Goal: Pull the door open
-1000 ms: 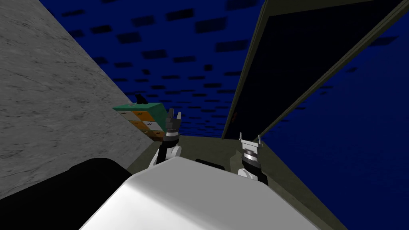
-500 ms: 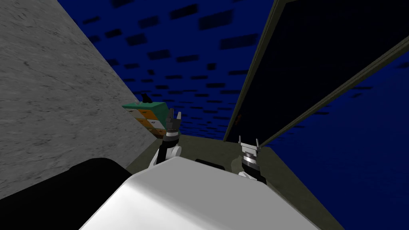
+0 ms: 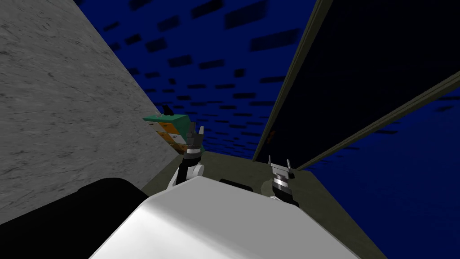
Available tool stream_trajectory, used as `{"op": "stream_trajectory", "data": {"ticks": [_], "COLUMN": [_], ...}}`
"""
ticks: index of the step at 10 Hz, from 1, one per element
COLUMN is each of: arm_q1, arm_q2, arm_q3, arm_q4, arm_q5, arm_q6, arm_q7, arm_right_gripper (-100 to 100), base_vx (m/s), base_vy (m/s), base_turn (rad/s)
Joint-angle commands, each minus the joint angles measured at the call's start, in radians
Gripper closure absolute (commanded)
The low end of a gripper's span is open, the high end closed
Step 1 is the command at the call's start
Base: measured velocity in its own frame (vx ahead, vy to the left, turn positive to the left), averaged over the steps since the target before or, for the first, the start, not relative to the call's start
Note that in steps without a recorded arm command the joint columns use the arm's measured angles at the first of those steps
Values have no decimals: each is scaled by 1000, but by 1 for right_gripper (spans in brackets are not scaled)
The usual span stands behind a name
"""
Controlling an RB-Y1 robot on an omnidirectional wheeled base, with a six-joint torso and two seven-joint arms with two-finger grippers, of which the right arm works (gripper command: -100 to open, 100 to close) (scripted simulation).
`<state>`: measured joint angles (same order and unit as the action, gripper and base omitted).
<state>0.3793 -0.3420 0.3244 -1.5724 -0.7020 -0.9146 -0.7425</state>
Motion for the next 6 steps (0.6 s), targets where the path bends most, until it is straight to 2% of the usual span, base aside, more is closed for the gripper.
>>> {"op": "stream_trajectory", "data": {"ticks": [1,2,3,6], "arm_q1": [-5,-5,-8,-16], "arm_q2": [-20,-20,-30,-58], "arm_q3": [20,20,30,60], "arm_q4": [43,43,65,131], "arm_q5": [-39,-39,-57,-111], "arm_q6": [-15,-15,-23,-49], "arm_q7": [-45,-45,-68,-136], "arm_right_gripper": [-100,-100,-100,-100], "base_vx": [59,69,63,72], "base_vy": [-32,-50,-41,-65], "base_turn": [241,105,68,167]}}
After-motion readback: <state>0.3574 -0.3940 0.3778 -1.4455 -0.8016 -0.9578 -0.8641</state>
